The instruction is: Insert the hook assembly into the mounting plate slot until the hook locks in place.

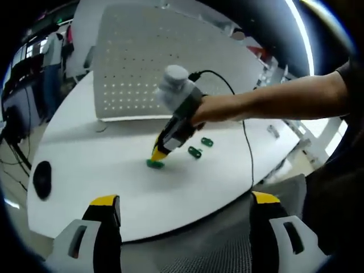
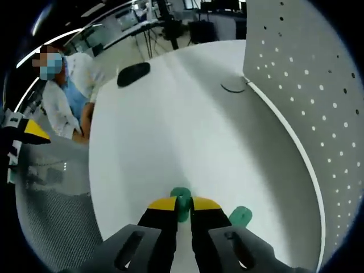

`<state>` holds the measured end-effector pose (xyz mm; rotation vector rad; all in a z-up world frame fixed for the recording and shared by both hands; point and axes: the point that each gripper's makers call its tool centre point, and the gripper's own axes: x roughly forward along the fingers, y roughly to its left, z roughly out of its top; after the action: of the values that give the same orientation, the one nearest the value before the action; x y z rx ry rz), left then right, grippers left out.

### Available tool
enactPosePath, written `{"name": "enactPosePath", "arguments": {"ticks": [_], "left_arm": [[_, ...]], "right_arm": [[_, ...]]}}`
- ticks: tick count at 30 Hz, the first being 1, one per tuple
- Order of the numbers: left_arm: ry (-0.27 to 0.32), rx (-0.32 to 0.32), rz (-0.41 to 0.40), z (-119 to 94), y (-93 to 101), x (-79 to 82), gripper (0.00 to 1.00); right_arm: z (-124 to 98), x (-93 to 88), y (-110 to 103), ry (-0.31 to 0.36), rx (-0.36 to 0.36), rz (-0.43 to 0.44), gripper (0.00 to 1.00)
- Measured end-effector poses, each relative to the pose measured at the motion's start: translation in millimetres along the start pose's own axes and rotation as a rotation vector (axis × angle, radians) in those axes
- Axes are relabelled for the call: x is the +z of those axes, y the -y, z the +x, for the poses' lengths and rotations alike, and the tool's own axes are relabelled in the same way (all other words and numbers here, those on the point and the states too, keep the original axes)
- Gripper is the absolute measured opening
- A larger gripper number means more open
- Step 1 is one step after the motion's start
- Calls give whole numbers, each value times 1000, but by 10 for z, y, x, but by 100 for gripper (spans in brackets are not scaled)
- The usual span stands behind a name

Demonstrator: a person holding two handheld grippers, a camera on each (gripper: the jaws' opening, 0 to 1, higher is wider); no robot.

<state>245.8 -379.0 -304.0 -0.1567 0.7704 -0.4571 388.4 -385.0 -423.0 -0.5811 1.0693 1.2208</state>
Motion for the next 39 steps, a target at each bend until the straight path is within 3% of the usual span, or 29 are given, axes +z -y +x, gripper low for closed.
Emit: {"name": "enactPosePath", "arguments": {"ticks": [7, 15, 17, 18, 20, 25, 30, 35, 39], "left_arm": [[0, 28, -7, -50, -152, 26, 96], [-1, 47, -10, -83, -274, 63, 96], [2, 51, -8, -88, -290, 88, 96], [4, 52, -5, -88, -299, 107, 96], [7, 54, 0, -88, -308, 145, 96], [24, 50, 7, -70, -297, 254, 96], [50, 26, -24, -42, -242, 392, 95], [64, 16, -35, -8, -189, 546, 92], [77, 10, -44, 26, -152, 653, 85]], "right_arm": [[20, 14, -33, -10, 12, -65, 1], [-27, -7, -76, 25, 28, -5, 0], [-74, 33, -46, 64, 10, -6, 0], [-122, 92, 52, 106, -44, -47, 0], [-216, 77, 107, 104, -73, -57, 0], [-521, 253, 249, 239, -91, 82, 0], [-922, 407, 293, 383, -106, 154, 0], [-1325, 526, 164, 515, -106, 172, 0], [-1662, 599, -73, 638, -94, 197, 0]]}}
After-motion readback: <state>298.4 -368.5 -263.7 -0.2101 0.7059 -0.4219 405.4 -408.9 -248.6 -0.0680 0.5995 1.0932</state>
